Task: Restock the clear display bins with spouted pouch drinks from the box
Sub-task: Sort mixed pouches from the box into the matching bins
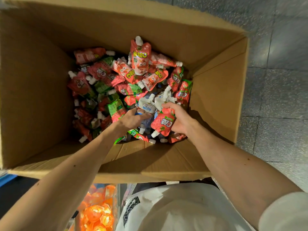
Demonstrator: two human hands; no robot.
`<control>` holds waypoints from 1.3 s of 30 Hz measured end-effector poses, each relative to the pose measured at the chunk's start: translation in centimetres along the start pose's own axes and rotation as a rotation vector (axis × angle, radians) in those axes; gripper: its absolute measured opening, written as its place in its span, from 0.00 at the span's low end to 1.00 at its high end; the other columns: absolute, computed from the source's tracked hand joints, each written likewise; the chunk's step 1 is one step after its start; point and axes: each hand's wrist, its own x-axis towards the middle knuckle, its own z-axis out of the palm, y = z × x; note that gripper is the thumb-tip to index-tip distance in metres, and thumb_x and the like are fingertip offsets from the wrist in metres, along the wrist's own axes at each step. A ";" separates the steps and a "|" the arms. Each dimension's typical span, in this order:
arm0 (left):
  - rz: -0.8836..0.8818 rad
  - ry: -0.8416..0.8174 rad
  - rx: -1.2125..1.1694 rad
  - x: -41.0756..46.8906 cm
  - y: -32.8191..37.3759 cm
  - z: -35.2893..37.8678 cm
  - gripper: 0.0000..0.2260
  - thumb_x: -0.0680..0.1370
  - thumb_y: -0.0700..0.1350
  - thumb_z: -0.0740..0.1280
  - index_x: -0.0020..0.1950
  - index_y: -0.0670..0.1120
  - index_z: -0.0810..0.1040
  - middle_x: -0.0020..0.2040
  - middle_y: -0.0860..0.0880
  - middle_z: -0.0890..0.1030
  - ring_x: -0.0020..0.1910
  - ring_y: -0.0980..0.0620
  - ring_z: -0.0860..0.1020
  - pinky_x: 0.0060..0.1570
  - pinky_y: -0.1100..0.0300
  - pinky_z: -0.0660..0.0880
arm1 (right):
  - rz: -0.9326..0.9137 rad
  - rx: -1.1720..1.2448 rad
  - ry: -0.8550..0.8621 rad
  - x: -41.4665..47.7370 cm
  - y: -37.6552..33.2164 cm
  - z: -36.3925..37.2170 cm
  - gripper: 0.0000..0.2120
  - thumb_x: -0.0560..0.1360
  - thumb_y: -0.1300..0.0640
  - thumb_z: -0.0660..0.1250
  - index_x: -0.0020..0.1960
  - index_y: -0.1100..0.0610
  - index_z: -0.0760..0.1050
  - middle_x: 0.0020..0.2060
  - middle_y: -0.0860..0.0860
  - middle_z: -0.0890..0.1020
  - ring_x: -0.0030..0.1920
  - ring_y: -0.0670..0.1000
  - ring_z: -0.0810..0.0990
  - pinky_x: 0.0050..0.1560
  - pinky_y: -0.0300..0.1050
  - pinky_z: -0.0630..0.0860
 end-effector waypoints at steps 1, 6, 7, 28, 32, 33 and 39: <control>-0.007 0.008 -0.038 -0.5 -0.1 0.1 0.14 0.80 0.46 0.69 0.64 0.47 0.75 0.55 0.49 0.82 0.45 0.53 0.79 0.42 0.61 0.75 | 0.002 -0.011 -0.011 -0.5 -0.1 0.1 0.15 0.70 0.53 0.73 0.55 0.57 0.79 0.45 0.56 0.85 0.51 0.57 0.82 0.66 0.57 0.73; 0.005 0.011 -0.287 -4.3 0.7 -0.7 0.15 0.74 0.40 0.74 0.60 0.45 0.78 0.57 0.44 0.84 0.55 0.42 0.83 0.58 0.44 0.79 | -0.047 -0.043 -0.098 -4.4 -1.0 1.3 0.08 0.72 0.56 0.71 0.50 0.57 0.79 0.43 0.55 0.84 0.46 0.55 0.82 0.65 0.55 0.73; 0.025 -0.015 -0.321 -5.3 1.1 -1.0 0.16 0.75 0.38 0.74 0.61 0.45 0.77 0.57 0.43 0.84 0.55 0.42 0.83 0.56 0.46 0.80 | -0.069 -0.046 -0.118 -5.3 -1.4 1.6 0.09 0.71 0.56 0.71 0.51 0.57 0.80 0.43 0.55 0.84 0.46 0.55 0.82 0.65 0.55 0.73; 0.910 0.424 -1.310 -41.6 -6.3 4.4 0.12 0.73 0.48 0.66 0.53 0.45 0.82 0.48 0.48 0.82 0.48 0.47 0.79 0.55 0.52 0.74 | -0.334 -0.800 -0.834 -34.2 6.2 18.2 0.15 0.78 0.53 0.61 0.41 0.57 0.84 0.37 0.53 0.84 0.37 0.52 0.83 0.44 0.44 0.80; 1.081 0.509 -1.400 -49.3 -12.1 8.9 0.13 0.77 0.49 0.63 0.56 0.43 0.80 0.50 0.47 0.81 0.49 0.46 0.79 0.55 0.50 0.76 | -0.288 -1.038 -1.012 -39.7 13.5 21.0 0.14 0.77 0.53 0.61 0.45 0.58 0.84 0.40 0.54 0.84 0.38 0.53 0.82 0.46 0.45 0.80; 1.111 0.542 -1.428 -51.3 -13.8 10.1 0.14 0.77 0.49 0.63 0.58 0.43 0.78 0.52 0.47 0.80 0.50 0.46 0.79 0.55 0.50 0.77 | -0.280 -1.099 -1.066 -41.1 15.7 21.8 0.12 0.76 0.54 0.62 0.51 0.59 0.81 0.44 0.55 0.83 0.41 0.54 0.82 0.48 0.47 0.80; 1.341 0.782 -1.503 -61.7 -23.9 17.0 0.17 0.76 0.49 0.61 0.53 0.40 0.84 0.52 0.44 0.84 0.51 0.46 0.82 0.59 0.51 0.77 | -0.165 -1.363 -1.258 -47.5 30.0 25.7 0.19 0.68 0.53 0.73 0.56 0.58 0.78 0.50 0.60 0.79 0.47 0.58 0.79 0.61 0.55 0.74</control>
